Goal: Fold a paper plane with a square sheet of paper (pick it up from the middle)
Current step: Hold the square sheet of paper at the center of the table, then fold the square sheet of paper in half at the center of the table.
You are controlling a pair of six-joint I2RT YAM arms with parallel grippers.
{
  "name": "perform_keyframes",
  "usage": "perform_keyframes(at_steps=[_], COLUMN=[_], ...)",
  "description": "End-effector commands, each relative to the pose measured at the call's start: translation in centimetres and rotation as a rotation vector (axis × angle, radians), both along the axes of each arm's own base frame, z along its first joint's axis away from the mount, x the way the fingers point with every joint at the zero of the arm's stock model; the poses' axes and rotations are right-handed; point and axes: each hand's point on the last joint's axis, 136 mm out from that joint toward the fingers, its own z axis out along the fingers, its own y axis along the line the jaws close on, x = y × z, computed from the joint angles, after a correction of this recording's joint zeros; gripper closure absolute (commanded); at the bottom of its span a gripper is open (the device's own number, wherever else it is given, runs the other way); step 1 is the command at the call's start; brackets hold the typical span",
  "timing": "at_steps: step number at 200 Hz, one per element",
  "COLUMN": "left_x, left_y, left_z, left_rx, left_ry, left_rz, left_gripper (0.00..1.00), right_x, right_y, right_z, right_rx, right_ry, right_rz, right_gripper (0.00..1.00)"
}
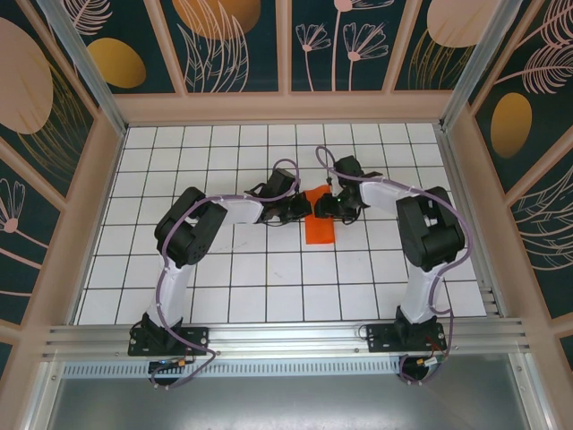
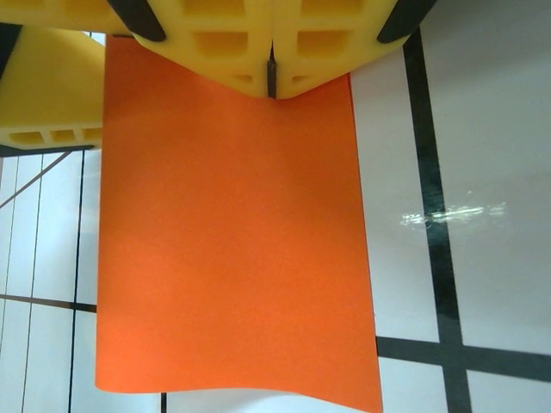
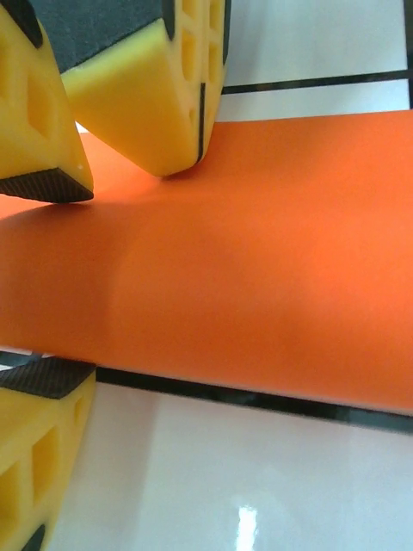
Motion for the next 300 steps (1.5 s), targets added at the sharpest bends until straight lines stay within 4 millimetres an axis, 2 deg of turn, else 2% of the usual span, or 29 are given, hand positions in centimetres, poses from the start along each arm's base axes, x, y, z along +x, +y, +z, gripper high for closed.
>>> perform_keyframes(at_steps=[1,27,42,64,95,139,173,218,259,300], left_x=[-2.6,-2.7,-2.8,-2.9,-3.0,-3.0,-3.3,-3.7,-4.1,-4.4], left_y=[3.6,3.9,4.0,4.1,4.4,4.5,4.8,5.5,6.2,6.7], left_z=[-6.8,-7.3,-7.6,-7.9,-8.3,-8.2,-8.5,-9.1,-9.7,-10.3], left_rx=[0.204,0.219,0.224,0.227,0.241,0.241,0.252,0.284,0.317,0.337], left_ry=[0.145,0.152,0.159,0.168,0.179,0.187,0.201,0.22,0.235,0.241], left_rz=[0.033,0.042,0.046,0.052,0.068,0.078,0.09,0.1,0.107,0.11], left_gripper=[0.99,1.0,1.0,1.0,1.0,1.0,1.0,1.0,1.0,1.0], right_x=[1.4,1.6,1.4,1.1,1.7,1.3,1.1,0.4,-0.6,-2.9], right_y=[-2.0,-2.2,-1.1,1.1,2.4,3.9,3.4,1.2,-1.1,-4.3], right_z=[3.0,6.4,7.4,7.1,5.1,2.5,0.7,-2.1,-2.5,-3.0], right_rx=[0.043,0.126,0.2,0.313,0.336,0.332,0.303,0.221,0.229,0.247], right_ry=[-0.088,-0.154,-0.151,-0.089,-0.028,0.04,0.072,0.113,0.116,0.127], right_rz=[-0.131,-0.166,-0.15,-0.126,-0.145,-0.127,-0.131,-0.16,-0.211,-0.289], right_gripper=[0.43,0.45,0.56,0.81,1.0,1.0,1.0,1.0,1.0,1.0])
